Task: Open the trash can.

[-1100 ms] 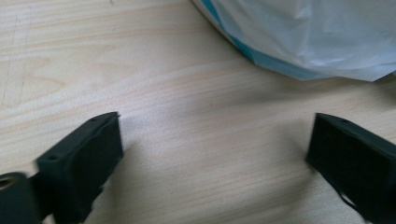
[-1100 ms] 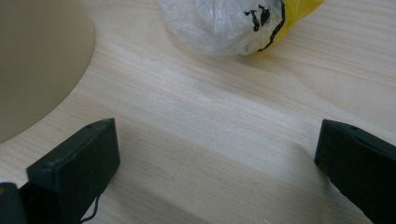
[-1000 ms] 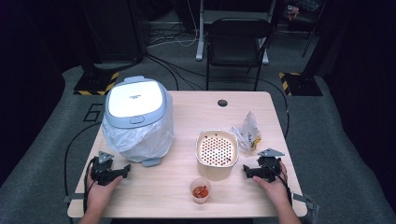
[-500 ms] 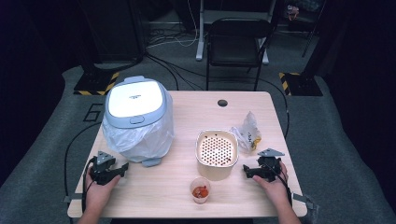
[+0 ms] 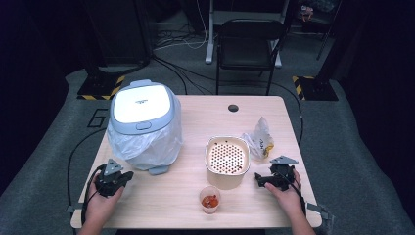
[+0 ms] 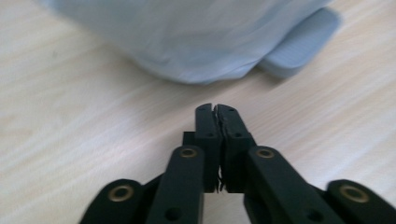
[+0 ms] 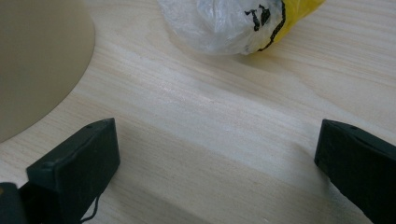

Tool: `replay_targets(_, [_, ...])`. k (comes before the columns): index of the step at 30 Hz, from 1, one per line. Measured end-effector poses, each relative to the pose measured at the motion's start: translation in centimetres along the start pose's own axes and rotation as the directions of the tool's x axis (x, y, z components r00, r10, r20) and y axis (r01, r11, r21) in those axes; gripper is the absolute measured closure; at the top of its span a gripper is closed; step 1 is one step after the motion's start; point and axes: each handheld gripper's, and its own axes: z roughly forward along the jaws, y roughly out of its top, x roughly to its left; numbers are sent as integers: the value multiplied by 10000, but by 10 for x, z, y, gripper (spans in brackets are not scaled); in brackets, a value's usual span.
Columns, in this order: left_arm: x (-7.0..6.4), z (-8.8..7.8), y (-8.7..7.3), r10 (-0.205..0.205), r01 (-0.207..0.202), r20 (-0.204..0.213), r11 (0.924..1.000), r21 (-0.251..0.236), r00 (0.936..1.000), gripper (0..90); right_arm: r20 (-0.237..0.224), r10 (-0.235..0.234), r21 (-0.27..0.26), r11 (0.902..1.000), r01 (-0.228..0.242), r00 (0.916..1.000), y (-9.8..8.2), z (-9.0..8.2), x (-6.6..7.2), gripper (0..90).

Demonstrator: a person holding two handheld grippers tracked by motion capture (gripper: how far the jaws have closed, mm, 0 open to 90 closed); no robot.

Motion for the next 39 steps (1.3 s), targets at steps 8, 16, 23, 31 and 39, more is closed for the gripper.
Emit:
replay_targets(8, [-18, -2, 12, 893, -906, 834, 9958, 113, 9925, 900, -20, -21, 0, 10000, 21, 10000, 0, 0, 0, 0])
replay_targets(16, [-39, 8, 28, 883, -891, 1385, 9960, -7, 9864, 900, -20, -20, -1, 10000, 20, 10000, 0, 0, 0, 0])
replay_targets(23, [-49, 15, 43, 924, -924, 1269, 9957, -54, 9876, 900, -18, -19, -1, 10000, 19, 10000, 0, 0, 0, 0])
replay_targets(31, [-53, 31, 53, 1186, -1194, 690, 9928, 76, 9905, 900, -17, -22, -2, 10000, 22, 10000, 0, 0, 0, 0])
replay_targets(39, [-53, 41, 54, 1503, -1517, 512, 9881, 256, 9873, 900, -19, -21, -3, 10000, 21, 10000, 0, 0, 0, 0])
